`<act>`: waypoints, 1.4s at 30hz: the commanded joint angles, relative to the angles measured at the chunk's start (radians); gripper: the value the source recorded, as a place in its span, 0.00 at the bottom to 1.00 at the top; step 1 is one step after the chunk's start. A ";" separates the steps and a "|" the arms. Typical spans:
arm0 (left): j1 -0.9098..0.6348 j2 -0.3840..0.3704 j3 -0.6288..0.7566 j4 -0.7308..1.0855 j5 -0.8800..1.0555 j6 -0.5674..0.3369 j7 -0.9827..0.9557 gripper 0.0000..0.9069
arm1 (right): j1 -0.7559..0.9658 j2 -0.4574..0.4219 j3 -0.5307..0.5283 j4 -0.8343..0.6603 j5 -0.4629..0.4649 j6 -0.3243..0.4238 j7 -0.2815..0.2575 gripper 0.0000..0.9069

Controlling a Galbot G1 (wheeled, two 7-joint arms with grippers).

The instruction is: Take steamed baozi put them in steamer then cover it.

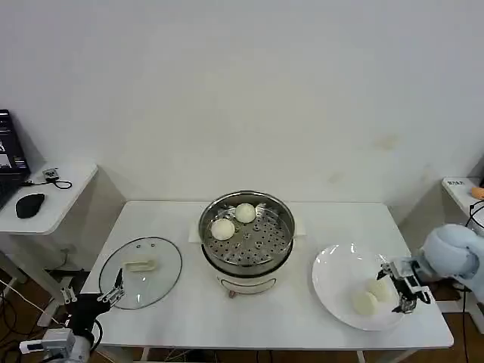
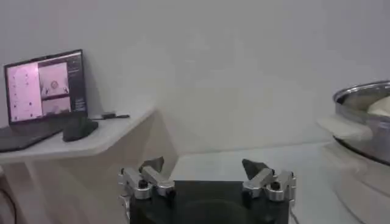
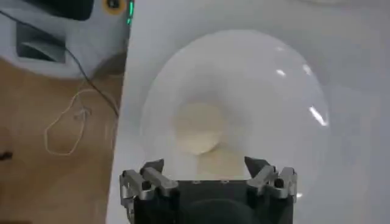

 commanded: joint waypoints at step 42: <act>0.002 -0.025 -0.016 0.004 0.011 -0.001 0.002 1.00 | 0.023 0.141 0.057 -0.084 -0.053 -0.010 -0.019 0.71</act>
